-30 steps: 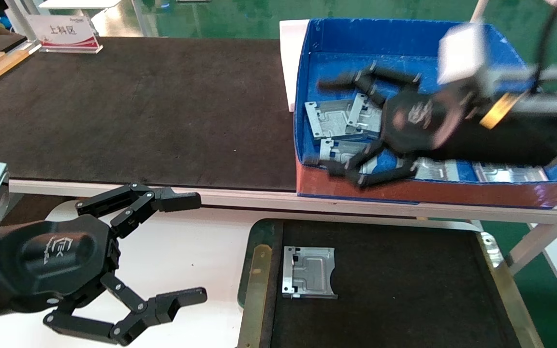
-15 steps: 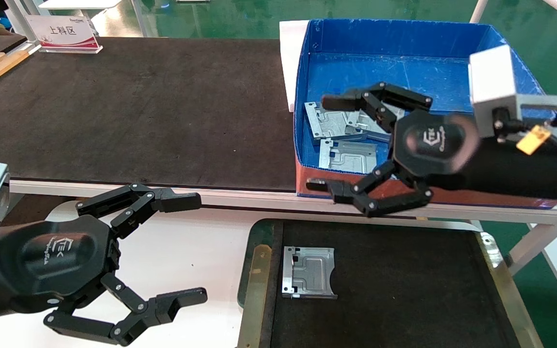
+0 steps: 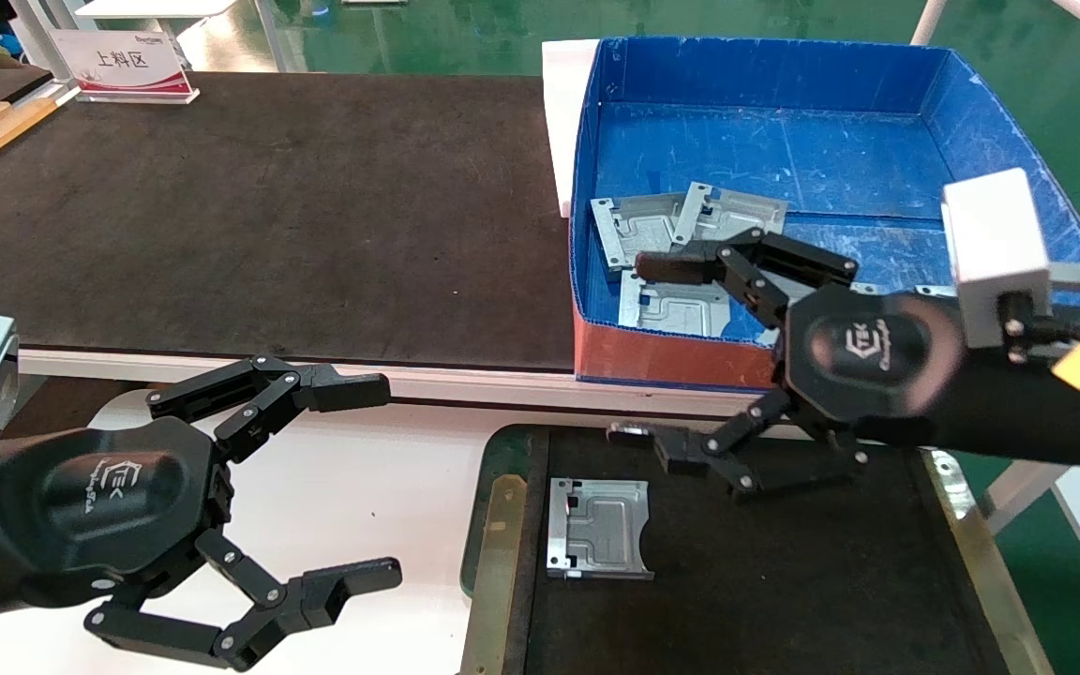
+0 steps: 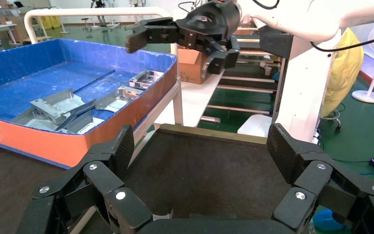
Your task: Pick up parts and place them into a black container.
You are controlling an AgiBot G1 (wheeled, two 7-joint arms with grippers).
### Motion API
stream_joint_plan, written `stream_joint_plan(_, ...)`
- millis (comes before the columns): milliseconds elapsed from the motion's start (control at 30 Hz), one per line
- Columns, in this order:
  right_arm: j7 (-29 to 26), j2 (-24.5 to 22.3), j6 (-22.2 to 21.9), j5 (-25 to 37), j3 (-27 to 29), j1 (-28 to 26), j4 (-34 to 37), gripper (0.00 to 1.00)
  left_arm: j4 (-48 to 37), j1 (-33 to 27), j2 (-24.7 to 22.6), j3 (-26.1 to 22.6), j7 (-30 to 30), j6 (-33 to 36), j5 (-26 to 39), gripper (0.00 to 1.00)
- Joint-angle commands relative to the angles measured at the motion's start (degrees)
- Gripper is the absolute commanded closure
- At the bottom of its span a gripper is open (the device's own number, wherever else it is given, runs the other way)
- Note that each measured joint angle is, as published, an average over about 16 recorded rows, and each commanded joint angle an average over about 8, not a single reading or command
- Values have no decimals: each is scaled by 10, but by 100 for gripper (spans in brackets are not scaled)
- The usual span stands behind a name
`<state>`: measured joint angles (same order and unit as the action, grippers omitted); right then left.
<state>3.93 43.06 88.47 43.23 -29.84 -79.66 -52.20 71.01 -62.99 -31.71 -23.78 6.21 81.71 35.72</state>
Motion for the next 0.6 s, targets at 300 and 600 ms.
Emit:
stream_joint_plan(300,-52,-29,-10,-5,49,64,-76,0,0,0,0,0,0,0,0,0)
stream_joint_plan(600,-99,-54,-19,-9,93,122,-144,0,0,0,0,0,0,0,0,0)
